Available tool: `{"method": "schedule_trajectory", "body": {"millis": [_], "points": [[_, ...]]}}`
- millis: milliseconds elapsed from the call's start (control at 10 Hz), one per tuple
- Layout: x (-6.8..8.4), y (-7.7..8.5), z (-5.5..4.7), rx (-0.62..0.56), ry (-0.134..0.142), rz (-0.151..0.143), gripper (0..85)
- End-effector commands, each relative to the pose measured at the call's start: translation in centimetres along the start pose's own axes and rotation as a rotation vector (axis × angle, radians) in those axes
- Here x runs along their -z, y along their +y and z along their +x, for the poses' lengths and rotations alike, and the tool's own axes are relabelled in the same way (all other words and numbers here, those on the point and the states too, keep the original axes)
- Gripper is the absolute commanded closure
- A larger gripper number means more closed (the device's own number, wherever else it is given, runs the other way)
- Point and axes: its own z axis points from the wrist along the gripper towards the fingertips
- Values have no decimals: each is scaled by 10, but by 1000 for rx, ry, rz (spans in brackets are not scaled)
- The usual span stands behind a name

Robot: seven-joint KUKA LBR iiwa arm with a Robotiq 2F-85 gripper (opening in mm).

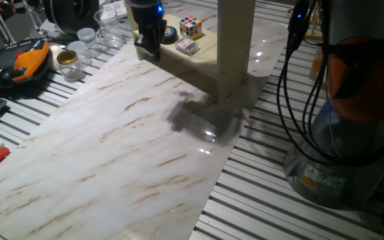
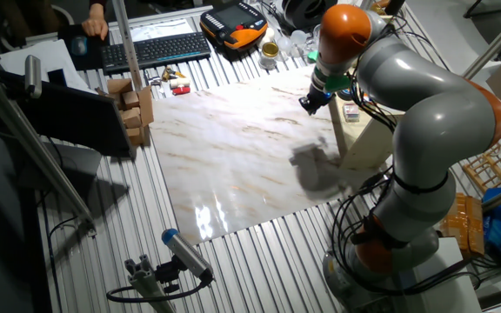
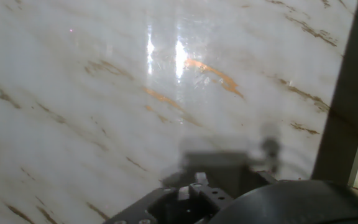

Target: Take the object down from the shelf

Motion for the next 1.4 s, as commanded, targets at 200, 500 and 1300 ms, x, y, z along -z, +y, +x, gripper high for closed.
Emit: {"method": "schedule_trajectory", "body": {"millis": [200, 500, 1300], "points": [[-5, -19, 6, -53, 2, 7, 850], [-4, -50, 11, -100, 12, -3, 850], [9, -106, 6, -156, 16, 30, 850]]}}
